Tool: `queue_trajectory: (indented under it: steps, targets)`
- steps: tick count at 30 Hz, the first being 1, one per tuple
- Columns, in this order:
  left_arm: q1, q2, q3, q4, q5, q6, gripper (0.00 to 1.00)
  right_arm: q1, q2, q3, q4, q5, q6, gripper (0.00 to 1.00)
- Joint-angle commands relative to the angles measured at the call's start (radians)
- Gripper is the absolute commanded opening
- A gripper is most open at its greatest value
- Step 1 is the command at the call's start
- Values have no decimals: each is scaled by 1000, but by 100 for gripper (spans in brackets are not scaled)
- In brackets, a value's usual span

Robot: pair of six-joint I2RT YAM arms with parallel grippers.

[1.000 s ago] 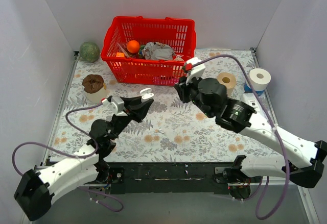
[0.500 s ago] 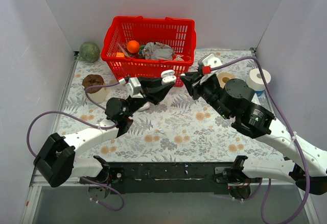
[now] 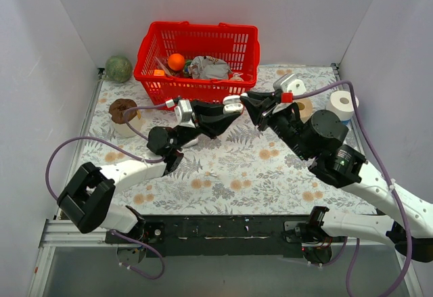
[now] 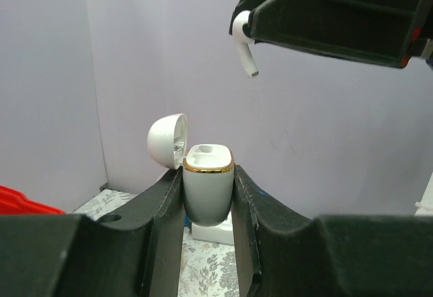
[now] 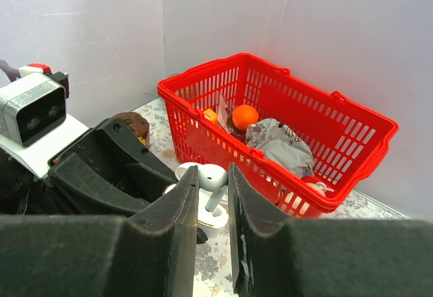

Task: Insert the wireless bluetooth earbuds into the charging case
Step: Place the earbud in the charging case.

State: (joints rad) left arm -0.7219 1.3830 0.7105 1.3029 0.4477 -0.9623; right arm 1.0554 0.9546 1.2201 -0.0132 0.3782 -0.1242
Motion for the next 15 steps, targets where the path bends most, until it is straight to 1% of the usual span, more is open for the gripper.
queue_trajectory:
  steps: [1,15]
  targets:
    - [4,10,61,95,11,-65,0,3,-2,-24,114,-2,-14,1]
    - [4,-33,46,64,-4,-84,0,3,9,-80,173,31,-11,1]
